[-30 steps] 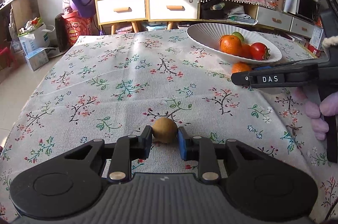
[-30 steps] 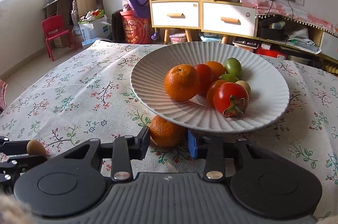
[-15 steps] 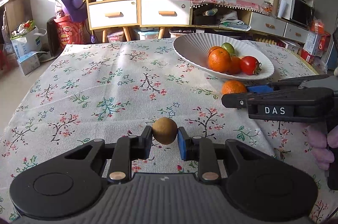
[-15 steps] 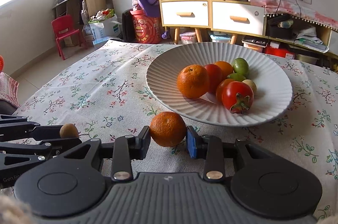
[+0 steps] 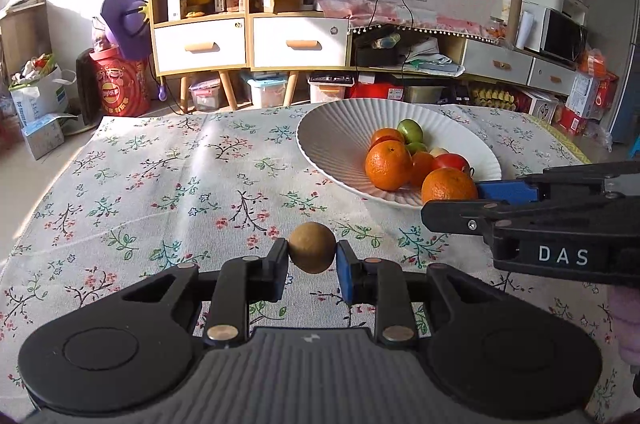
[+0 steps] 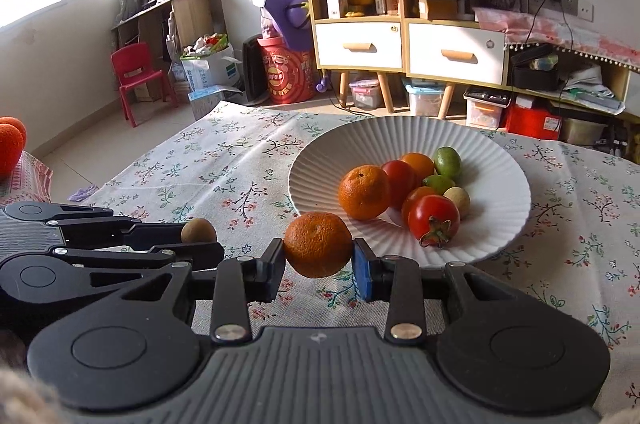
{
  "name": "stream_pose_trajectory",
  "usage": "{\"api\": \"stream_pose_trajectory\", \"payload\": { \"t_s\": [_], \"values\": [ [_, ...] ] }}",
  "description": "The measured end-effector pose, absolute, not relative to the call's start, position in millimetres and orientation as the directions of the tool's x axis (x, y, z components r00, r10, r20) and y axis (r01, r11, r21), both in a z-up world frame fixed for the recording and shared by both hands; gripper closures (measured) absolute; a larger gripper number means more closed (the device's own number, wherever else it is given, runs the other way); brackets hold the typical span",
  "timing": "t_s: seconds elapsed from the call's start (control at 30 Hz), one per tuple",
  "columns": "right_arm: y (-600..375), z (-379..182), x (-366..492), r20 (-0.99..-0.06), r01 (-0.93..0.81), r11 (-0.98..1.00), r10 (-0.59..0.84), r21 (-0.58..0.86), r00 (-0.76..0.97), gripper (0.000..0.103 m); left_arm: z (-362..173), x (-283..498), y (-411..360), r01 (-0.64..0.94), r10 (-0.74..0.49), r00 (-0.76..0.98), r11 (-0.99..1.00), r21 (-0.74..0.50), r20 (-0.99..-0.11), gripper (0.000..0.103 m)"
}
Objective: Organize fruits
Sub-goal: 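Carry the kiwi and orange over the white bowl and open both tools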
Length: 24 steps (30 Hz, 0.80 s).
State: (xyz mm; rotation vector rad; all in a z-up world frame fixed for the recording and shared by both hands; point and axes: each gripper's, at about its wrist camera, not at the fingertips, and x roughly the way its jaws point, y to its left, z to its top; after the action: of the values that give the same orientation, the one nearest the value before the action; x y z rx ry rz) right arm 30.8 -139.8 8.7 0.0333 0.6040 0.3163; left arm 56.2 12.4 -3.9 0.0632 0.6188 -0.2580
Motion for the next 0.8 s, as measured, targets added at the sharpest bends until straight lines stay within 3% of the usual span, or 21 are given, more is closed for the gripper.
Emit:
{"api": "stream_pose_trajectory", "payload": {
  "t_s": [0.47, 0.8],
  "values": [
    [-175, 14, 52, -0.554, -0.17, 0.971, 0.235, 0.168, 0.799, 0.07, 18, 84, -9, 0.268, -0.261, 0.79, 0.961, -0.07, -0.555, 0.082],
    [-198, 15, 81, -0.544, -0.088, 0.984, 0.159, 0.154, 0.824, 0.07, 21, 139, -21, 0.284, -0.311, 0.739, 0.948, -0.142, -0.597, 0.082]
  ]
}}
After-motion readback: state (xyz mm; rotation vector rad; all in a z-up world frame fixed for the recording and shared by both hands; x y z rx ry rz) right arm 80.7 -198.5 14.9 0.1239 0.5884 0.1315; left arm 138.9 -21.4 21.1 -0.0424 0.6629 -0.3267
